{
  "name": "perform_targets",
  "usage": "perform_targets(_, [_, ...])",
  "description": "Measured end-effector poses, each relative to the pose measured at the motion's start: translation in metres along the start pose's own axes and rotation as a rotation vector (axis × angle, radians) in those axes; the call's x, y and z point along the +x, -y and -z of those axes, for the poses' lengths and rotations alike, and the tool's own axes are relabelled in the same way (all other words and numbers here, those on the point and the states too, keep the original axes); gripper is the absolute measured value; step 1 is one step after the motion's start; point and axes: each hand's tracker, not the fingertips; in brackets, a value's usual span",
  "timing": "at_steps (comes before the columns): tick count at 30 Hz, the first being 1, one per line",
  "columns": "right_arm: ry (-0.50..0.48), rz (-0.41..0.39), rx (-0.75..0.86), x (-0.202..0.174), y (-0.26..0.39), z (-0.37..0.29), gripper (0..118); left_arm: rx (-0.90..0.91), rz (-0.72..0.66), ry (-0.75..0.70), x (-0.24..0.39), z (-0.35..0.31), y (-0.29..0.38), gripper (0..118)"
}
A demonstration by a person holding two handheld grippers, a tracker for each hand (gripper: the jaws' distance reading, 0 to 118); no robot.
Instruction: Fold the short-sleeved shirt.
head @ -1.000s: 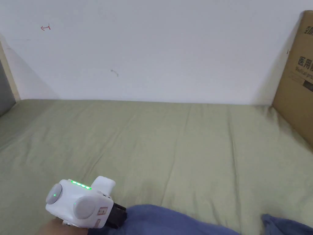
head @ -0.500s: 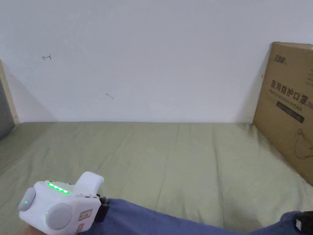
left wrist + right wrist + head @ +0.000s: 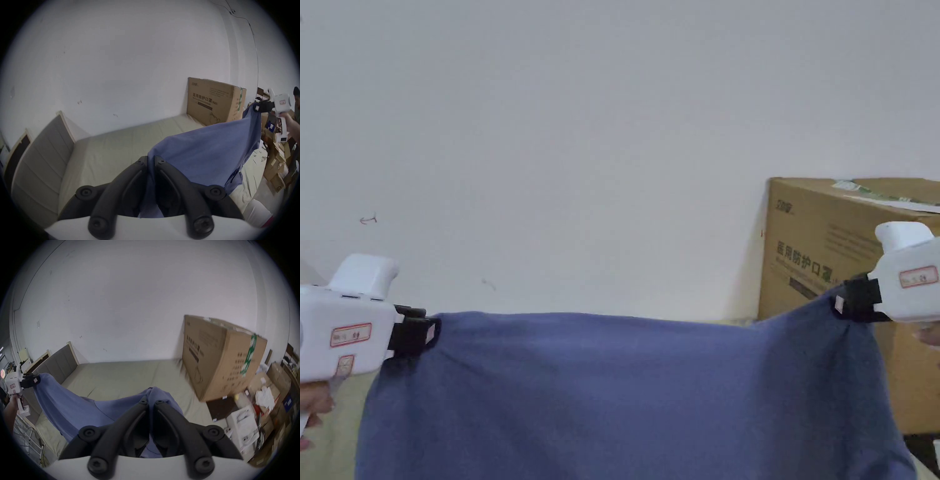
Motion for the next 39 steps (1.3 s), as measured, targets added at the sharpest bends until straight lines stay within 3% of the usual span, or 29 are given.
perform_targets(14, [0.145,-0.16,0.203,-0.059,-0.178,0.085,0,0.158,-0.134,-0.151,-0.054,0.083,-0.111,7])
perform_targets(19, [0.21,-0.209,0.29,-0.071,-0.216,0.106,0,0.23,-0.082,-0.224,-0.059,0.115,-0.141,7])
perform_targets(24, [0.245,-0.239,0.306,-0.074,-0.211,0.131,0,0.233,-0.02,-0.255,-0.054,0.148,-0.142,7])
perform_targets(27, [0.221,-0.218,0.281,-0.069,-0.169,0.166,0,0.173,-0.001,-0.248,-0.043,0.178,-0.108,7])
perform_targets(30, [0.16,-0.098,0.155,-0.056,-0.087,0.214,0,0.046,-0.035,-0.193,-0.025,0.216,-0.036,7])
perform_targets(34, [0.11,0.061,-0.1,-0.04,0.07,0.263,0,-0.194,-0.151,-0.07,0.01,0.244,0.095,7])
perform_targets(36, [0.093,0.063,-0.253,-0.031,0.155,0.275,0,-0.302,-0.18,-0.009,0.024,0.245,0.167,7])
perform_targets(39, [0.113,-0.066,-0.441,-0.028,0.258,0.251,0,-0.492,-0.155,0.106,0.046,0.212,0.253,7])
